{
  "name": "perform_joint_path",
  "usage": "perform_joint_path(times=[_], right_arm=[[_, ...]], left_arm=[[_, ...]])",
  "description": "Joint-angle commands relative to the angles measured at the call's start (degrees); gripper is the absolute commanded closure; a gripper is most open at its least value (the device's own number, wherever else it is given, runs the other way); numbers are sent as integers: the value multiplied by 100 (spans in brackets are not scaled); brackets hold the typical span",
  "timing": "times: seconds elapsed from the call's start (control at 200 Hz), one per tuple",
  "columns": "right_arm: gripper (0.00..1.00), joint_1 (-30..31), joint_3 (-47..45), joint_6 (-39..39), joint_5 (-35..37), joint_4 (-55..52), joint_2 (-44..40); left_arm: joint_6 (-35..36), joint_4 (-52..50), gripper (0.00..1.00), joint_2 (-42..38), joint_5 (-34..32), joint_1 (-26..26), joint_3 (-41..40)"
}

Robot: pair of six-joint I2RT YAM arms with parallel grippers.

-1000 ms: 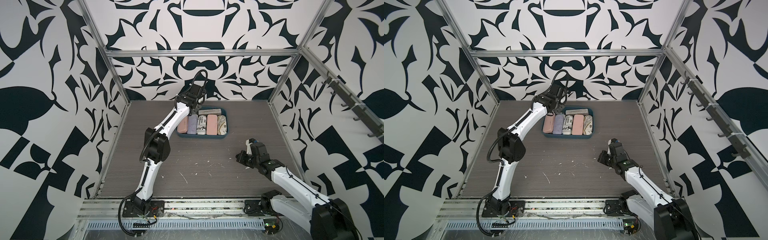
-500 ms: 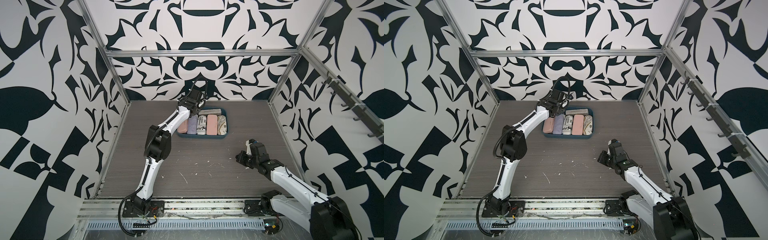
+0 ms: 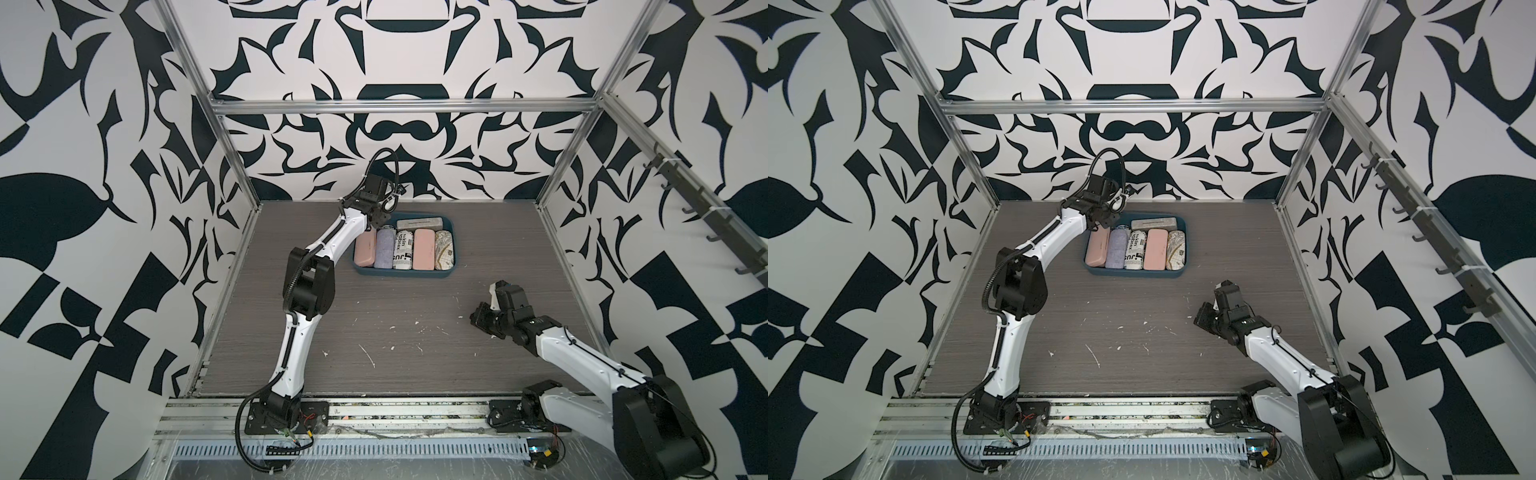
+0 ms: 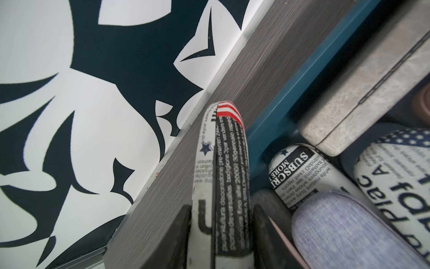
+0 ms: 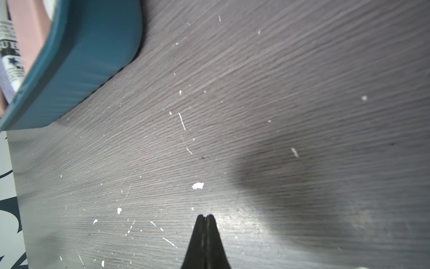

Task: Put the glasses cases into the storage boxes
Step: Place the glasses case in the storage box.

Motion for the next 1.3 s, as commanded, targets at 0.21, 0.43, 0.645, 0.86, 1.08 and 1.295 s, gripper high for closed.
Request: perform_joint_path(times=[0.21, 0.43, 0.645, 0.86, 1.08, 1.295], right_arm=[[100, -3, 264, 105, -49, 183, 185], [100, -3, 294, 141, -11, 200, 276], [100, -3, 383, 151, -32, 219, 442], [100, -3, 404, 205, -12, 175, 467], [100, -3, 422, 284, 16, 163, 491], [100, -3, 510, 285, 8, 131, 572]], left_arm=[[-232, -62, 61, -246, 1473, 223, -13], [-224, -205, 62, -390, 2221, 370, -81], [104, -350, 63, -112, 2256, 441, 172], [275, -398, 64, 242, 2296, 493, 561], [291, -564, 65, 595, 2546, 538, 1023], [282, -572, 66, 667, 2682, 546, 1008]])
